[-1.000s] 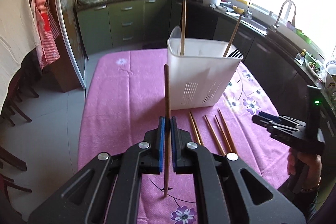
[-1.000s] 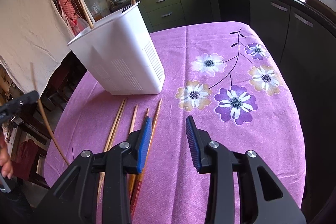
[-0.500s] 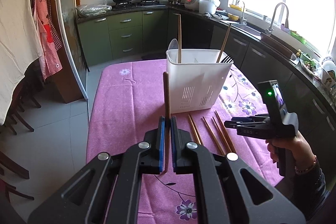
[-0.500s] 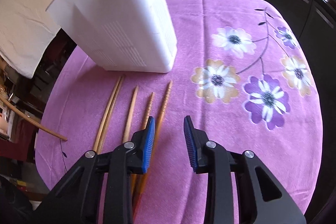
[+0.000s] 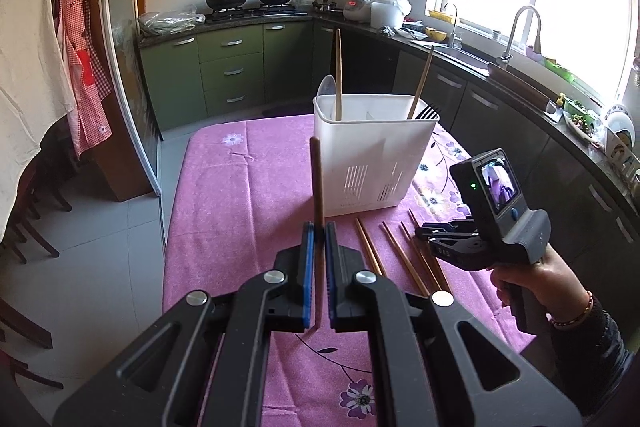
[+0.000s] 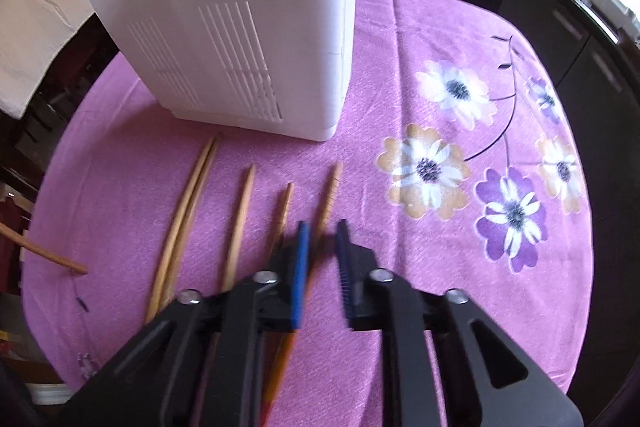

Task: Organize utensils
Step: 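Grasp another wooden chopstick with the left tool and lift it upright, then grasp a wooden chopstick with the right tool and lift it upright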

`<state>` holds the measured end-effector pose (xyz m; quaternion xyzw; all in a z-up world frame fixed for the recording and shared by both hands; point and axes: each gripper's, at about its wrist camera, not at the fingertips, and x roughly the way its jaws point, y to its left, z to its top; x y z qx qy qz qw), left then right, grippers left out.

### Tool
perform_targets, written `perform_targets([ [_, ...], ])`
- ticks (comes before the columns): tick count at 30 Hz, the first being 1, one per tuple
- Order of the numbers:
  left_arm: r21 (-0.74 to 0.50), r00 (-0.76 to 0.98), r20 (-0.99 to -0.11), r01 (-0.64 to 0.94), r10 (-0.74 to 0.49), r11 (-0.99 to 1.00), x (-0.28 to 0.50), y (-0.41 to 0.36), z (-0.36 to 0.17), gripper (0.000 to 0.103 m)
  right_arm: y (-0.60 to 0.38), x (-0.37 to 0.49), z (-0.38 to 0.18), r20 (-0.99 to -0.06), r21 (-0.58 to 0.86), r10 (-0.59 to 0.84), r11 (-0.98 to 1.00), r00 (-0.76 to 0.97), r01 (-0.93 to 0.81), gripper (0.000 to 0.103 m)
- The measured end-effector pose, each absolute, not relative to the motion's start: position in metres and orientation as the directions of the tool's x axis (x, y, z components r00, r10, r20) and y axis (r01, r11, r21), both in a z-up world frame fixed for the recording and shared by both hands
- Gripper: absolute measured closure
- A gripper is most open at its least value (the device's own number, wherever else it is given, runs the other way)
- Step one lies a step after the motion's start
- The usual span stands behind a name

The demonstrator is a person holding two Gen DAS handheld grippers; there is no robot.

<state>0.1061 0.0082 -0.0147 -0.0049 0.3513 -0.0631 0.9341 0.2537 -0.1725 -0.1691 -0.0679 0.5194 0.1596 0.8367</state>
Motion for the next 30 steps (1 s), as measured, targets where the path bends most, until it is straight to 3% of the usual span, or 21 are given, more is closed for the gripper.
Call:
perform_targets([
  [9, -0.056, 0.742, -0.66, 0.108, -0.118, 0.993, 0.106, 0.011, -0.014, 0.097, -0.186, 0.251, -0.156, -0.861, 0.083, 0.235, 0.94, 0.452, -0.33, 0.097],
  [21, -0.04, 0.741, -0.663, 0.107, -0.106, 0.993, 0.107, 0.007, -0.015, 0.097, -0.233, 0.181, -0.049, -0.669, 0.115, 0.344, 0.924, 0.659, -0.365, 0.097],
  [30, -0.025, 0.743, -0.663, 0.103, -0.093, 0.994, 0.105, 0.005, -0.016, 0.097, -0.258, 0.129, -0.025, -0.585, 0.098, 0.35, 0.926, 0.731, -0.365, 0.097],
])
